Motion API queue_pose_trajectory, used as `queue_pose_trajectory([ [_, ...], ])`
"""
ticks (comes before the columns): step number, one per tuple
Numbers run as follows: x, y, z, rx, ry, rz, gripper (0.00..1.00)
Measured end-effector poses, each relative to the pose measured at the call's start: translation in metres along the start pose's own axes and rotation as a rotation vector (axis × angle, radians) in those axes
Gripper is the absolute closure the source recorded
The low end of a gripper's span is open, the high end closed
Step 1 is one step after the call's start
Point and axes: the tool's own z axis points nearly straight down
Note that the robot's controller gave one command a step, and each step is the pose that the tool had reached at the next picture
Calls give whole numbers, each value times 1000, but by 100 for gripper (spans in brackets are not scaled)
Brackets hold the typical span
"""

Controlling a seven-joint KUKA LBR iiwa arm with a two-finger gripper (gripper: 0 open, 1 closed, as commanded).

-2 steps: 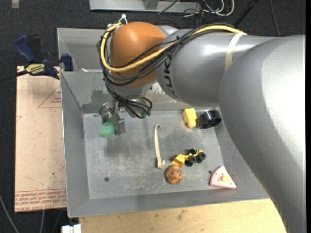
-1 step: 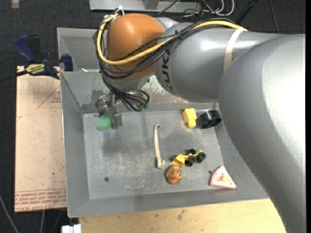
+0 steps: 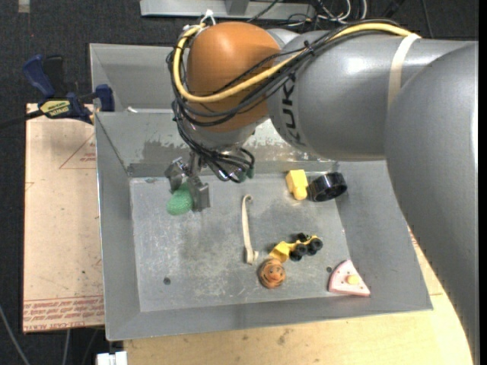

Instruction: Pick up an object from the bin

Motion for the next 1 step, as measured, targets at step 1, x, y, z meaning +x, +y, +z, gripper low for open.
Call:
queue_pose_trajectory([
  [1,-8,13,-33,6,-15,-6,100],
])
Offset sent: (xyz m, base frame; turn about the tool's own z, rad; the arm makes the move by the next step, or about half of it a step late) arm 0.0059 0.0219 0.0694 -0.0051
